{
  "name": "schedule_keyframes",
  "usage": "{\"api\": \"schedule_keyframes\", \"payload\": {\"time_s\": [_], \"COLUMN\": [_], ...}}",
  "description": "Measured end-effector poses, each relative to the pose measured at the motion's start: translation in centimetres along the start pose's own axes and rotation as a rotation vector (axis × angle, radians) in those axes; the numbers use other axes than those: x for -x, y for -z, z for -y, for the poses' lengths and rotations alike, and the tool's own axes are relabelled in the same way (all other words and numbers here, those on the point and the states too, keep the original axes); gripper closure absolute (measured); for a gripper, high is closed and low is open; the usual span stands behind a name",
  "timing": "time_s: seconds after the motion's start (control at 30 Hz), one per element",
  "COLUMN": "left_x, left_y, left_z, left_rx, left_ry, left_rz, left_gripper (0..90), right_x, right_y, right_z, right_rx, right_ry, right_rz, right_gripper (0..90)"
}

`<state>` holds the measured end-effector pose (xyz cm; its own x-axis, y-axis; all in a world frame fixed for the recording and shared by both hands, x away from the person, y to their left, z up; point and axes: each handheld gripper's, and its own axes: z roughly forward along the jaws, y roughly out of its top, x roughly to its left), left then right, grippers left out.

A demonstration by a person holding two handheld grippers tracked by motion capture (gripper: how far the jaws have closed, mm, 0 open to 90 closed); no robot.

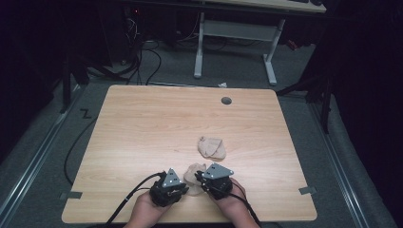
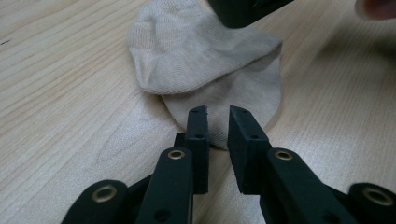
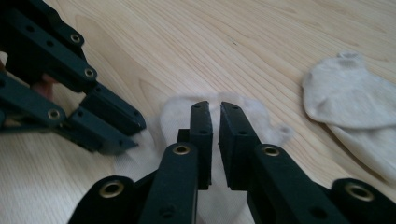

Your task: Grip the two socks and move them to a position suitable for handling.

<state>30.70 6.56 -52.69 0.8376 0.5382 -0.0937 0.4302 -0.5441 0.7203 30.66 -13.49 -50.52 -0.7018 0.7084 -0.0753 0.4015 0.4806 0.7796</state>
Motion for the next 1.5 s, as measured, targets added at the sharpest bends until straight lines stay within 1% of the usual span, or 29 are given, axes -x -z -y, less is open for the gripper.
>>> {"api": "schedule_keyframes", "payload": {"time_s": [0.03,0.07,0.1,0.13,0.17,0.2,0.27,0.3,0.33,0.37,0.4,0.43,0.47,0.53,0.57,0.6,0.7,0.73,0.77,0.83,0.9,1.03,1.17,1.33,1.43,1.5], "left_x": [0.0,0.0,0.1,0.1,0.1,0.1,0.1,0.2,0.2,0.2,0.2,0.2,0.2,0.3,0.3,0.3,0.3,0.3,0.3,0.3,0.3,0.3,0.3,0.3,0.3,0.3], "left_y": [0.0,0.0,0.0,0.0,0.0,0.0,0.0,0.0,0.0,0.0,0.0,0.1,0.0,0.0,0.0,0.0,0.0,0.0,0.0,0.0,0.0,0.1,0.1,0.1,0.1,0.1], "left_z": [0.0,0.0,0.1,0.1,0.1,0.1,0.2,0.2,0.2,0.2,0.2,0.2,0.2,0.2,0.2,0.2,0.2,0.2,0.2,0.2,0.2,0.2,0.2,0.2,0.2,0.1], "left_rx": [0.001,0.001,0.001,0.002,0.004,0.004,0.007,0.008,0.008,0.007,0.007,0.007,0.007,0.007,0.007,0.007,0.007,0.007,0.007,0.006,0.005,0.004,0.004,0.004,0.002,-0.001], "left_ry": [-0.005,-0.005,-0.007,-0.005,-0.005,-0.005,-0.008,-0.011,-0.010,-0.009,-0.011,-0.011,-0.011,-0.013,-0.013,-0.013,-0.015,-0.015,-0.015,-0.015,-0.016,-0.017,-0.017,-0.018,-0.020,-0.023], "left_rz": [-0.002,-0.002,-0.003,-0.002,-0.002,-0.002,-0.003,-0.005,-0.005,-0.005,-0.006,-0.007,-0.008,-0.009,-0.009,-0.009,-0.011,-0.011,-0.011,-0.011,-0.011,-0.010,-0.010,-0.009,-0.010,-0.013], "left_gripper": [78.6,78.9,79.1,79.1,79.5,79.5,79.7,79.6,79.7,79.7,79.6,79.7,79.6,79.7,79.6,79.6,79.6,79.7,79.6,79.7,79.7,79.6,79.6,79.4,79.4,79.4], "right_x": [-0.2,-0.2,-0.2,-0.2,-0.2,-0.2,0.0,0.0,0.1,0.1,0.1,0.2,0.2,0.1,0.2,0.2,0.3,0.3,0.5,0.7,1.1,1.9,2.7,4.0,4.8,5.6], "right_y": [-0.5,-0.5,-1.0,-1.0,-1.5,-1.5,-2.0,-2.2,-2.6,-2.6,-2.6,-2.6,-2.5,-2.0,-1.4,-1.4,-0.3,-0.1,0.5,0.8,1.4,2.5,3.9,5.1,5.6,6.0], "right_z": [-0.2,-0.2,-0.2,-0.2,-0.2,-0.2,0.0,0.1,0.5,0.5,0.6,0.6,0.5,0.5,0.4,0.4,0.5,0.5,0.7,0.8,1.1,1.7,2.8,4.7,5.4,5.6], "right_rx": [-0.002,-0.002,-0.007,-0.007,-0.025,-0.025,-0.052,-0.068,-0.091,-0.091,-0.089,-0.090,-0.089,-0.073,-0.050,-0.050,-0.019,-0.012,0.000,0.008,0.014,0.019,0.013,-0.017,-0.025,-0.019], "right_ry": [-0.017,-0.017,-0.035,-0.035,-0.050,-0.050,-0.062,-0.058,-0.061,-0.061,-0.057,-0.063,-0.059,-0.050,-0.048,-0.048,-0.046,-0.049,-0.052,-0.050,-0.065,-0.089,-0.098,-0.150,-0.162,-0.193], "right_rz": [-0.008,-0.008,-0.020,-0.020,-0.021,-0.021,-0.033,-0.029,-0.038,-0.038,-0.043,-0.048,-0.047,-0.039,-0.031,-0.031,-0.016,-0.013,0.005,0.014,0.024,0.049,0.086,0.116,0.158,0.175], "right_gripper": [72.9,72.9,67.2,67.2,65.0,65.0,64.4,65.0,71.3,71.3,76.0,79.6,82.5,83.6,83.7,83.7,83.8,84.6,84.9,85.2,85.5,85.6,85.5,84.8,85.0,85.0]}}
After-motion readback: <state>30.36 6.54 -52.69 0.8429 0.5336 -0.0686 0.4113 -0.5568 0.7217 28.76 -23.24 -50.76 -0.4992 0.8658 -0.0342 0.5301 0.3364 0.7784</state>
